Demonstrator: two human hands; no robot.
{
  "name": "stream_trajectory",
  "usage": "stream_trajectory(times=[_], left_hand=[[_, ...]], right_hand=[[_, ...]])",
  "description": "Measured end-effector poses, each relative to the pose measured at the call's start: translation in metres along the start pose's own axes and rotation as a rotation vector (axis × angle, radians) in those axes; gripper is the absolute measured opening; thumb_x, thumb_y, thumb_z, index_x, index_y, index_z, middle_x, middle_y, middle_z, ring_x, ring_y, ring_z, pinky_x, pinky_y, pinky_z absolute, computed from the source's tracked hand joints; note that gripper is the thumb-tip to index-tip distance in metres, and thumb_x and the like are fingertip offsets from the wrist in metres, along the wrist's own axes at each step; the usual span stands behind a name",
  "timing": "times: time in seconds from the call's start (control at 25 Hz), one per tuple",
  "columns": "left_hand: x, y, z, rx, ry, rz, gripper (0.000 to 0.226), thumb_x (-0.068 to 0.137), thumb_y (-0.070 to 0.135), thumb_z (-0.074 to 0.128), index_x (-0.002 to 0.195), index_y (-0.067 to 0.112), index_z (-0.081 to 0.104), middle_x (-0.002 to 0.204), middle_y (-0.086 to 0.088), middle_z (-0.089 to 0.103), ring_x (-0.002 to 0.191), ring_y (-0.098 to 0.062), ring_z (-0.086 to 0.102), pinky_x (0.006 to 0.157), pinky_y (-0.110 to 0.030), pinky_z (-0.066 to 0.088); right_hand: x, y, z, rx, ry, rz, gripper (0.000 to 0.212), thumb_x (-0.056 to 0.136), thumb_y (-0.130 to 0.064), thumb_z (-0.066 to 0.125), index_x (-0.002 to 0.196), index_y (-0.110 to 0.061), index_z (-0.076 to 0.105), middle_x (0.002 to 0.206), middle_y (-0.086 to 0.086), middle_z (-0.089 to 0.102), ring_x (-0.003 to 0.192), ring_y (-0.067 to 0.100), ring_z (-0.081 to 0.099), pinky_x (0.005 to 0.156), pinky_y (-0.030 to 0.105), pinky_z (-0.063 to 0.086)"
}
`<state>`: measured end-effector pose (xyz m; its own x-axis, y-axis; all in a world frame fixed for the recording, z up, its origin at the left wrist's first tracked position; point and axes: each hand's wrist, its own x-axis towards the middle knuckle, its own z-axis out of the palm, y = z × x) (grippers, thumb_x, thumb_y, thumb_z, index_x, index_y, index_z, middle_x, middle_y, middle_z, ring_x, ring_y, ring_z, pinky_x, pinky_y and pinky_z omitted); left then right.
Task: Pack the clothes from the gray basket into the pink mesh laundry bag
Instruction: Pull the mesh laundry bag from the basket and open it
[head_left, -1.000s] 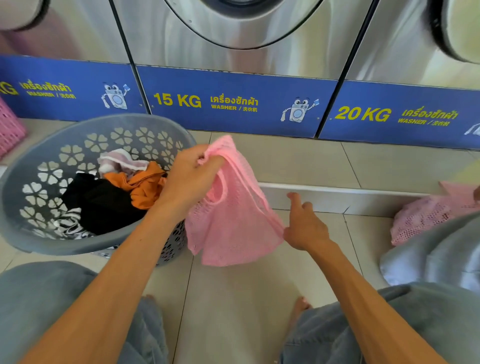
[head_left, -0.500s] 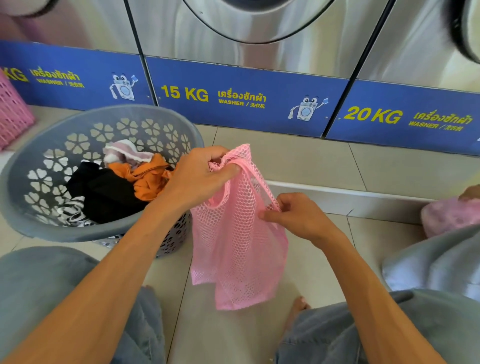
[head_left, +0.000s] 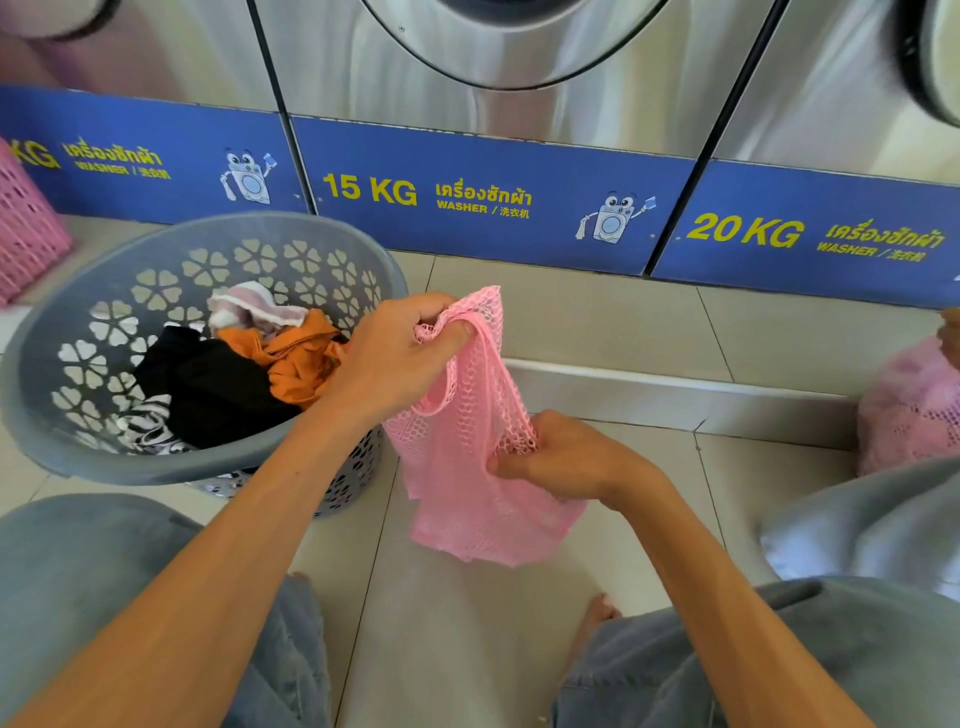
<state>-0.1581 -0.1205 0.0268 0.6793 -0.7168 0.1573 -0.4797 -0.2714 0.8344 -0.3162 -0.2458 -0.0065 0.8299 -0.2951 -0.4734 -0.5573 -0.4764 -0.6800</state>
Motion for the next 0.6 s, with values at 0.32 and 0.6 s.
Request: stream_trajectory(times=[0.32, 0.6], left_hand=[[0.001, -0.003, 0.000, 0.011, -0.045, -0.048, 0.018, 0.090, 0.041, 0.064, 0.103, 0.032, 0.072, 0.094, 0.016, 0.072, 0.093, -0.007, 0.066, 0.083, -0.036, 0.053], [-0.002, -0.010, 0.019, 0.139, -0.113, -0.053, 0.032, 0.089, 0.026, 0.068, 0.121, 0.027, 0.064, 0.114, 0.006, 0.062, 0.103, -0.011, 0.059, 0.089, -0.027, 0.048]], right_hand=[[-0.010, -0.001, -0.017, -0.091, 0.384, -0.072, 0.026, 0.084, -0.038, 0.075, 0.087, -0.011, 0.075, 0.085, 0.005, 0.077, 0.079, 0.022, 0.072, 0.073, 0.040, 0.058], [-0.010, -0.010, -0.009, 0.384, 0.345, -0.045, 0.009, 0.080, -0.013, 0.071, 0.089, -0.015, 0.075, 0.079, 0.006, 0.078, 0.069, 0.027, 0.073, 0.070, 0.036, 0.059]])
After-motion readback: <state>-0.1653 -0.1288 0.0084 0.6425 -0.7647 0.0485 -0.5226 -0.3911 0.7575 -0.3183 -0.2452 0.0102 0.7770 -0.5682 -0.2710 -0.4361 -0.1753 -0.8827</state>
